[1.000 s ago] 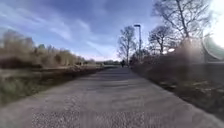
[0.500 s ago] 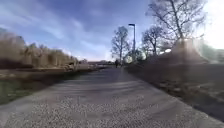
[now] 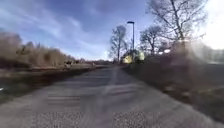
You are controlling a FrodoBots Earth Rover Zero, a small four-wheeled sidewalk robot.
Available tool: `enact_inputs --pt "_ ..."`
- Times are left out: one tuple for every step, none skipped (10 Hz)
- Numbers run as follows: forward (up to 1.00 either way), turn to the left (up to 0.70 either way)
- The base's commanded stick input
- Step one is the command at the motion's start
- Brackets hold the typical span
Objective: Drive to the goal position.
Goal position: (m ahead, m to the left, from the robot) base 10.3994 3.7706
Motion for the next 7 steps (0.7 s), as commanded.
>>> enact_inputs --pt "1.0 0.0" --pt "1.0 0.0" --pt "1.0 0.0" --pt "1.0 0.0" --pt "1.0 0.0" --pt "1.0 0.0" --pt "1.0 0.0"
